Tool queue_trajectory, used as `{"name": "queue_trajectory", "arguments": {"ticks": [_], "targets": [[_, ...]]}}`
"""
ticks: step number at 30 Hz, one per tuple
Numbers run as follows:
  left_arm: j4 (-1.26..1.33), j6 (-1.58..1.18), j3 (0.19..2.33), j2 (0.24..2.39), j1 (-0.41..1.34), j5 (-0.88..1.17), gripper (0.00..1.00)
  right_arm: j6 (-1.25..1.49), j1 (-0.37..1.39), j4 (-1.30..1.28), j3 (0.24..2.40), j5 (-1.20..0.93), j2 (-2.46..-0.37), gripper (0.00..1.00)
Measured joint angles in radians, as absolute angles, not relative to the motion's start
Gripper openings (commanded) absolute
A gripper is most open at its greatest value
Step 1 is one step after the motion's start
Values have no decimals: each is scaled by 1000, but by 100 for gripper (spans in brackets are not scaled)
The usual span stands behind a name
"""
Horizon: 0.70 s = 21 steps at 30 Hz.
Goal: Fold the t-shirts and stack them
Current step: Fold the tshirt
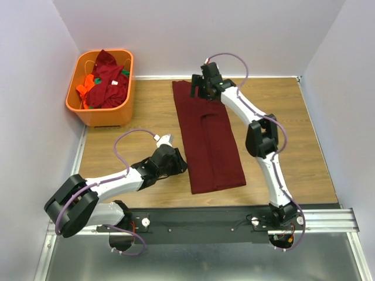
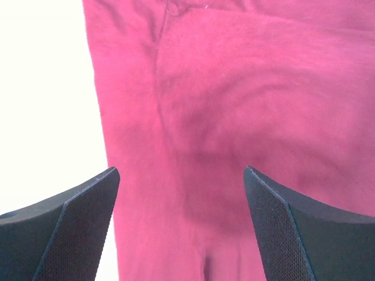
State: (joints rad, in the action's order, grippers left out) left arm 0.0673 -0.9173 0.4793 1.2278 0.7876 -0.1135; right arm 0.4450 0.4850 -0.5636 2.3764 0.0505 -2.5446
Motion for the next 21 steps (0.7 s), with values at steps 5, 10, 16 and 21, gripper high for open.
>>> {"name": "queue_trajectory", "arguments": {"ticks": [5, 10, 16, 21], "targets": [[103, -918, 447, 1243, 810, -68, 47, 458, 485, -563, 2107, 118, -2215, 92], [132, -936, 445, 1286, 892, -44, 38, 512, 485, -459, 1660, 178, -1848, 89], [137, -1019, 443, 1341, 1036, -37, 34, 581, 483, -439, 1163, 182, -1541, 88], [149, -1114, 405, 1319, 1092, -38, 34, 611, 483, -432, 911, 159, -1327, 88]]}}
